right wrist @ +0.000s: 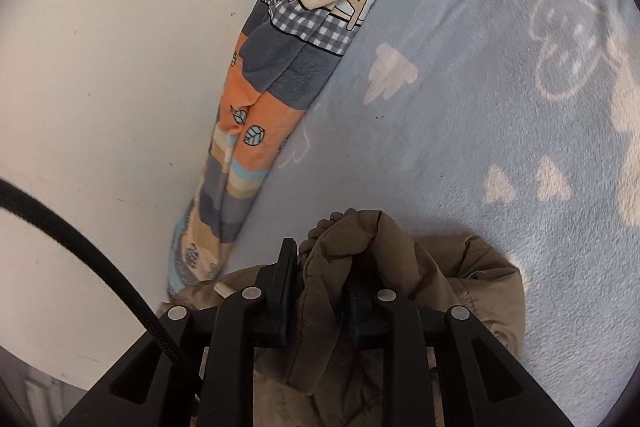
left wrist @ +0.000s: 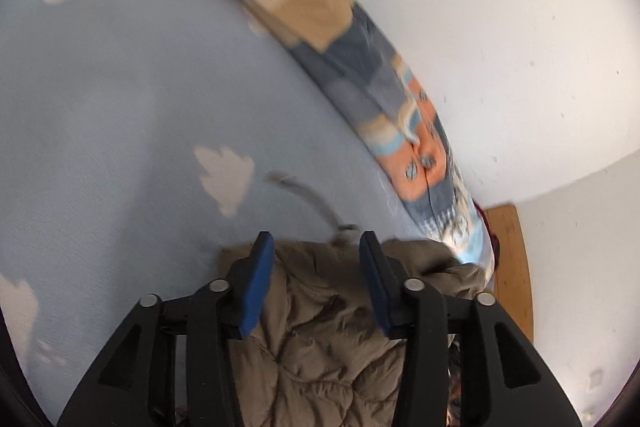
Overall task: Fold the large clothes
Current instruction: 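Lower the held hem onto the jacket and open both tools, then press and smooth the folded jacket with both tools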
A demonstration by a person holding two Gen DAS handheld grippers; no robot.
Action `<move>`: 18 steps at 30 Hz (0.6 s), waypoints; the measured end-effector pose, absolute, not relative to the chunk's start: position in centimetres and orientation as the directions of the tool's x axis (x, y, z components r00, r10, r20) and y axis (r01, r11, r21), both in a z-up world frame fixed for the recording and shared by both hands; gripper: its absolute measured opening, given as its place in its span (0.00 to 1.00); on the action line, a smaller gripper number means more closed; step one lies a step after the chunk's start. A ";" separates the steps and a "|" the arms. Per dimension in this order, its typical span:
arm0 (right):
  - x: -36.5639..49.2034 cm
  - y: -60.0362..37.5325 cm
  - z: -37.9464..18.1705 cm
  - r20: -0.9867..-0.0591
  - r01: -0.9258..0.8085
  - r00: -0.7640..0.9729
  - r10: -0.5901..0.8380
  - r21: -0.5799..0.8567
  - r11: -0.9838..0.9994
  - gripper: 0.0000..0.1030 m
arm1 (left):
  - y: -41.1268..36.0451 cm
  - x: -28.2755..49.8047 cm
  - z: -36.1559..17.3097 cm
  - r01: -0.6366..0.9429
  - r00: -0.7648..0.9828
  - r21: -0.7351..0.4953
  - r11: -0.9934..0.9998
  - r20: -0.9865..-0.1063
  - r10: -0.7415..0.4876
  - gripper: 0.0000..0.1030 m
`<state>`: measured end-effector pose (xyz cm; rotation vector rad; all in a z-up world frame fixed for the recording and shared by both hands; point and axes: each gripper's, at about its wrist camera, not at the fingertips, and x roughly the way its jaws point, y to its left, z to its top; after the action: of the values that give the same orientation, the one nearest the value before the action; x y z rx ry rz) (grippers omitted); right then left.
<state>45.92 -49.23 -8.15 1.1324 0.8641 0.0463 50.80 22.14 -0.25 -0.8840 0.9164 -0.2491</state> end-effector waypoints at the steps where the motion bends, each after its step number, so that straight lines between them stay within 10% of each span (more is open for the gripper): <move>1: 45.7 -49.5 -8.0 -0.555 0.375 0.696 0.456 0.822 0.429 0.29 | 22.5 50.7 0.0 -0.171 0.611 -0.761 0.626 -0.580 -0.538 0.43; 5: 44.4 -51.1 -6.0 -0.474 0.342 0.768 0.430 0.872 0.350 0.62 | 23.3 49.5 2.0 -0.153 0.632 -0.741 0.654 -0.582 -0.511 0.43; 8: 42.9 -52.8 -3.4 -0.434 0.315 0.819 0.375 0.887 0.339 0.64 | 22.0 48.4 4.2 -0.083 0.640 -0.698 0.711 -0.584 -0.499 0.43; 18: 35.9 -40.2 3.4 -0.587 0.094 0.728 0.355 0.597 0.797 0.22 | 4.0 45.6 7.6 0.365 0.535 -0.417 0.832 -0.637 -0.554 0.43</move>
<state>35.91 -40.22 3.38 0.6471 0.7541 0.1553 45.61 3.95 7.56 -0.2460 0.8431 -0.5536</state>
